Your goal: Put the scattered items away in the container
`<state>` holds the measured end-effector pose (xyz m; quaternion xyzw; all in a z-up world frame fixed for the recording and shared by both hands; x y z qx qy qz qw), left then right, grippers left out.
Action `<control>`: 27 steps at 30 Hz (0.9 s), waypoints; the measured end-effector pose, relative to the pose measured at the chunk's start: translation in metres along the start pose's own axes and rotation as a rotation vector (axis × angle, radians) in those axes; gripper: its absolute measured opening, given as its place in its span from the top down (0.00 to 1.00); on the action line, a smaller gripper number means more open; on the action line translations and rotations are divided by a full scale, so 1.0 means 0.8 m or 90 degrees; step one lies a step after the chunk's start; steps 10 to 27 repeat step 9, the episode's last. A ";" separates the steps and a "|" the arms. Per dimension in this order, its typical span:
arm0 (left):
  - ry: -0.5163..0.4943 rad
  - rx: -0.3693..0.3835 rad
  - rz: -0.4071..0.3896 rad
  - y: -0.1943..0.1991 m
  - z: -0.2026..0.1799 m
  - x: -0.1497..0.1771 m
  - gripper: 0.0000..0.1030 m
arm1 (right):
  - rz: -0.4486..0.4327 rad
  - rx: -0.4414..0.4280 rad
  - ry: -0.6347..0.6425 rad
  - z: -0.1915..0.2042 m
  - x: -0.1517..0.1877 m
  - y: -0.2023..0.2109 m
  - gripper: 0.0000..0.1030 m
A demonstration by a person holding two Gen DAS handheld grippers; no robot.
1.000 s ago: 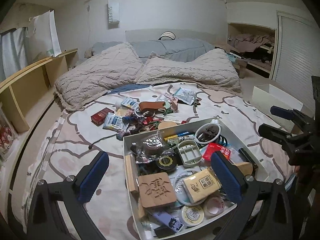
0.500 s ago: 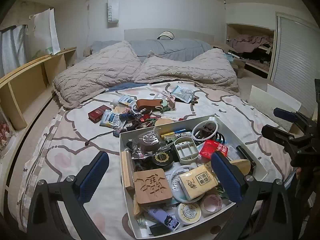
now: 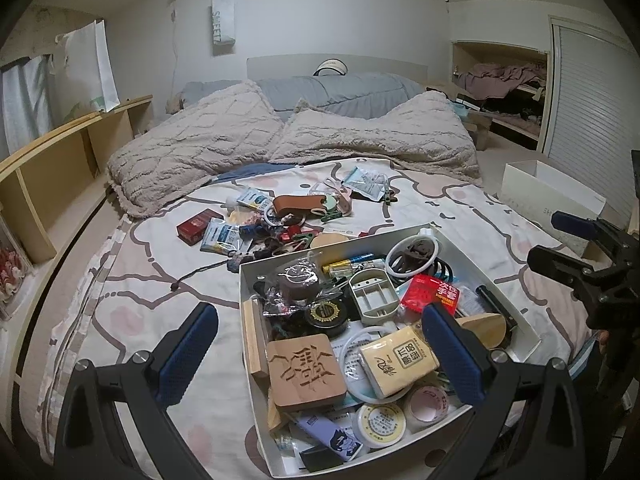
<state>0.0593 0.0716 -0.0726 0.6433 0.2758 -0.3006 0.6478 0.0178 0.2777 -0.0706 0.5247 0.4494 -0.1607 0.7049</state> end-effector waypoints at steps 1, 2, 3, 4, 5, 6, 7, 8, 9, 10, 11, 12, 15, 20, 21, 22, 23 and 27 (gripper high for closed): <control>0.001 0.002 0.001 -0.001 0.000 0.000 0.01 | 0.001 0.000 0.001 0.000 0.000 0.000 0.00; 0.002 0.004 0.001 -0.001 0.001 0.000 0.01 | 0.002 0.000 0.002 0.000 0.001 0.000 0.00; 0.003 0.005 0.001 -0.001 0.001 0.000 0.01 | 0.002 0.000 0.002 0.000 0.001 -0.001 0.00; 0.004 0.007 0.001 -0.001 0.002 0.000 0.01 | 0.003 0.001 0.001 0.000 0.001 -0.001 0.00; 0.005 0.007 0.000 -0.001 0.002 0.000 0.01 | 0.004 0.001 0.001 0.000 0.001 -0.001 0.00; 0.007 0.007 -0.001 0.000 0.003 0.000 0.01 | 0.004 0.001 0.001 0.000 0.001 -0.001 0.00; 0.007 0.008 -0.001 0.000 0.004 0.000 0.01 | 0.003 0.001 0.001 0.000 0.001 -0.001 0.00; 0.006 0.008 -0.001 0.000 0.004 0.000 0.01 | 0.003 0.000 0.001 0.000 0.001 -0.001 0.00; 0.005 0.008 -0.002 0.000 0.004 -0.001 0.01 | 0.003 -0.001 0.000 0.000 0.000 -0.001 0.00; 0.005 0.008 -0.002 0.000 0.004 -0.001 0.01 | 0.003 -0.001 0.000 0.000 0.000 -0.001 0.00; 0.005 0.008 -0.002 0.000 0.004 -0.001 0.01 | 0.003 -0.001 0.000 0.000 0.000 -0.001 0.00; 0.005 0.008 -0.002 0.000 0.004 -0.001 0.01 | 0.003 -0.001 0.000 0.000 0.000 -0.001 0.00; 0.005 0.008 -0.002 0.000 0.004 -0.001 0.01 | 0.003 -0.001 0.000 0.000 0.000 -0.001 0.00; 0.005 0.008 -0.002 0.000 0.004 -0.001 0.01 | 0.003 -0.001 0.000 0.000 0.000 -0.001 0.00; 0.005 0.008 -0.002 0.000 0.004 -0.001 0.01 | 0.003 -0.001 0.000 0.000 0.000 -0.001 0.00; 0.005 0.008 -0.002 0.000 0.004 -0.001 0.01 | 0.003 -0.001 0.000 0.000 0.000 -0.001 0.00; 0.005 0.008 -0.002 0.000 0.004 -0.001 0.01 | 0.003 -0.001 0.000 0.000 0.000 -0.001 0.00; 0.005 0.008 -0.002 0.000 0.004 -0.001 0.01 | 0.003 -0.001 0.000 0.000 0.000 -0.001 0.00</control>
Point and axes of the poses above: each gripper's, at about its wrist camera, not at the fingertips, and y roughly against the way its jaws point, z to its left, x to its underside, the point moved 3 cm from there along -y, roughly the way its jaws point, and after that the axes turned 5 degrees about z, right-handed, at the moved point
